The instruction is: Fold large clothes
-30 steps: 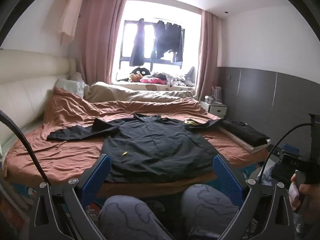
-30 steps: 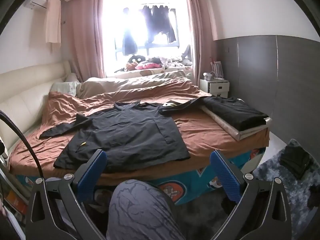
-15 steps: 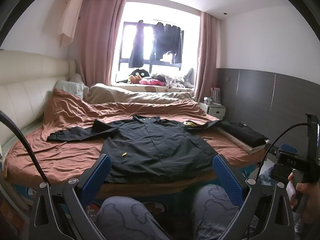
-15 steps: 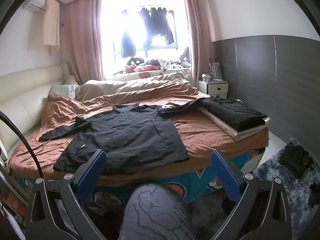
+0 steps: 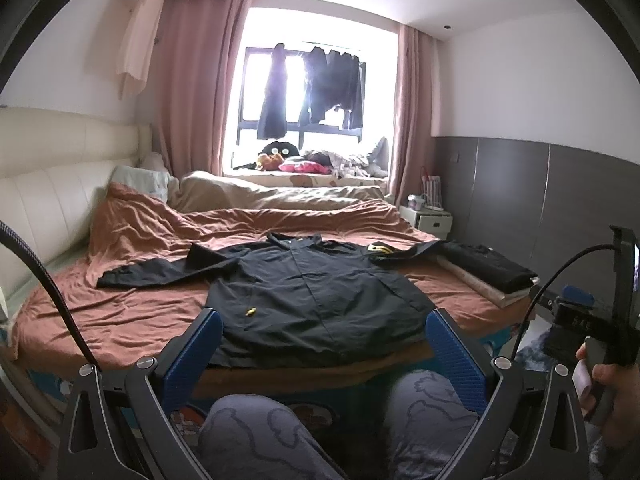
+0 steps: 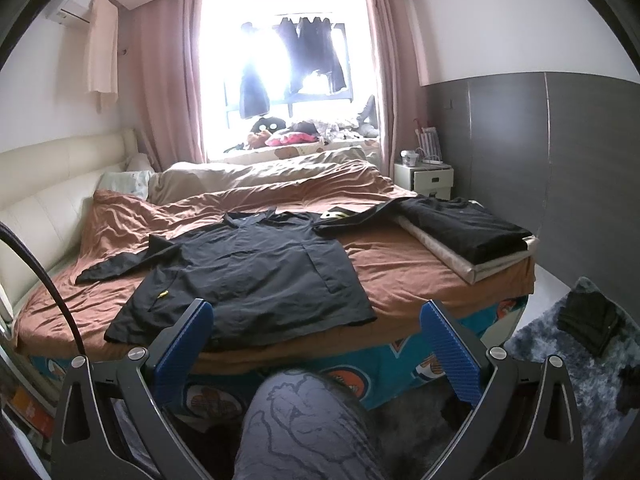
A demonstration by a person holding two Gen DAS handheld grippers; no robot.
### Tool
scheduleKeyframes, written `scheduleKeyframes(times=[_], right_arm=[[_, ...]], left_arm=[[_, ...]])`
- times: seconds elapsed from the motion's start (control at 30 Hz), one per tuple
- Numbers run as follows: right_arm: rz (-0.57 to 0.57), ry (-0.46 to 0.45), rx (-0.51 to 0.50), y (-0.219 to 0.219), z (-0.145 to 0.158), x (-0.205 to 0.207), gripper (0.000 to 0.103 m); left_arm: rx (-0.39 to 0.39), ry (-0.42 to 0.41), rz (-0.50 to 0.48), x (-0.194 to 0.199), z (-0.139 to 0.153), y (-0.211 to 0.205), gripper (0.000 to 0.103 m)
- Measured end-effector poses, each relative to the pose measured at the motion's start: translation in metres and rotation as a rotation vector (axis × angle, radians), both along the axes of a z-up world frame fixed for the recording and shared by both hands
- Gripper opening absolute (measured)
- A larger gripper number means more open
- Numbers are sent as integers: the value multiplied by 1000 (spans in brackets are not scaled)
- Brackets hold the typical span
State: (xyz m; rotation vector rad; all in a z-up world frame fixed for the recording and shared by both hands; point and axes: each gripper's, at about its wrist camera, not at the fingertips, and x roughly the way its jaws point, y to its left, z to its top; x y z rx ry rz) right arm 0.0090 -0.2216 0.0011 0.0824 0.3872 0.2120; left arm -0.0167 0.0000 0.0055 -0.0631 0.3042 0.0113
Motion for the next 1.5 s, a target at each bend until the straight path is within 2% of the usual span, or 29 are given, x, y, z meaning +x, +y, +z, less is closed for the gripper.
scheduleKeyframes(times=[0.57, 1.13, 1.5], right_arm=[[2, -6, -14, -6, -1, -6, 103], [-15, -30, 17, -16, 0, -14, 103], [-35, -30, 26, -14, 2, 6, 103]], left_arm=[[-13, -11, -5, -4, 7, -1, 102], [-11, -22, -11, -13, 8, -4, 102], [-10, -10, -15, -1, 13, -10, 102]])
